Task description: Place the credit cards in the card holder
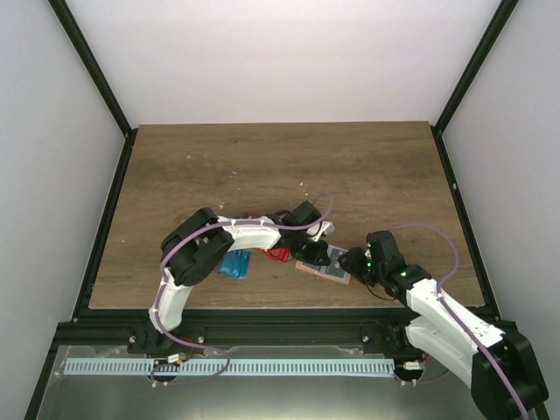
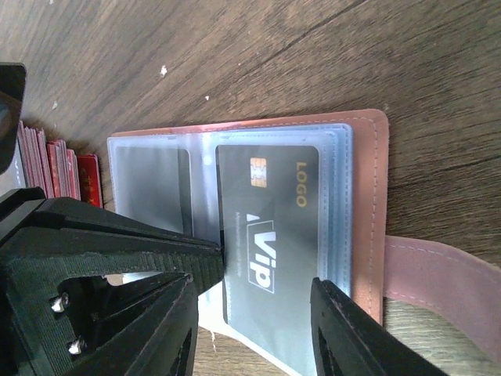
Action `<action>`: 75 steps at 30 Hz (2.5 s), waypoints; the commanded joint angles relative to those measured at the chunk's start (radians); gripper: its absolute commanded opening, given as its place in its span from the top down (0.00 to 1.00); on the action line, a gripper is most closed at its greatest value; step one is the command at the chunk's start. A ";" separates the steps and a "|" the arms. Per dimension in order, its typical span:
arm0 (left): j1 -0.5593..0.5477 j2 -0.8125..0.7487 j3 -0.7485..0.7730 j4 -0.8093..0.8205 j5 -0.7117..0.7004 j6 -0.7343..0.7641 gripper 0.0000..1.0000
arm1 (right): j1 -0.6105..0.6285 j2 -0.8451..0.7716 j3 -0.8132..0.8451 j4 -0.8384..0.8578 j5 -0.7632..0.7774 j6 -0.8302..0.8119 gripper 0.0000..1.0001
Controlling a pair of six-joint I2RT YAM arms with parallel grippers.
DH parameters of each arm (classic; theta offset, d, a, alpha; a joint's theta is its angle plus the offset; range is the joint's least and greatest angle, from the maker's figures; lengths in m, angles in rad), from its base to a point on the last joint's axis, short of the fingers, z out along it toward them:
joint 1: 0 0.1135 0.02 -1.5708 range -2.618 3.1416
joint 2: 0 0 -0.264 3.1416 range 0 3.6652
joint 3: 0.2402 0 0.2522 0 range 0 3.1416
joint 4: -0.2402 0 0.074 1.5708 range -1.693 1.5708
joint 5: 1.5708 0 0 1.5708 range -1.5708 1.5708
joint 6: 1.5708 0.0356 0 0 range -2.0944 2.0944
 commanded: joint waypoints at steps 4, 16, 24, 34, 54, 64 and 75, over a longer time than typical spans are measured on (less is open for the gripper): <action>-0.006 0.053 -0.003 -0.040 -0.047 0.013 0.96 | -0.014 0.008 -0.005 0.015 0.005 -0.023 0.57; -0.006 0.056 -0.002 -0.037 -0.039 0.013 0.96 | -0.014 0.024 -0.020 0.031 0.009 -0.018 0.56; -0.007 0.061 0.003 -0.037 -0.034 0.012 0.96 | -0.014 0.038 -0.023 0.024 0.030 -0.020 0.55; -0.007 0.065 0.006 -0.037 -0.027 0.012 0.96 | -0.014 0.044 -0.030 0.071 -0.006 -0.027 0.56; -0.016 0.067 0.019 -0.036 -0.024 0.008 0.96 | -0.014 0.034 -0.014 0.082 -0.058 -0.079 0.67; -0.025 0.064 0.025 -0.014 0.015 -0.017 0.96 | -0.014 0.037 -0.023 0.109 -0.101 -0.095 0.76; -0.066 0.081 0.065 0.093 0.130 -0.119 0.96 | -0.014 -0.001 0.010 -0.013 -0.030 -0.120 0.74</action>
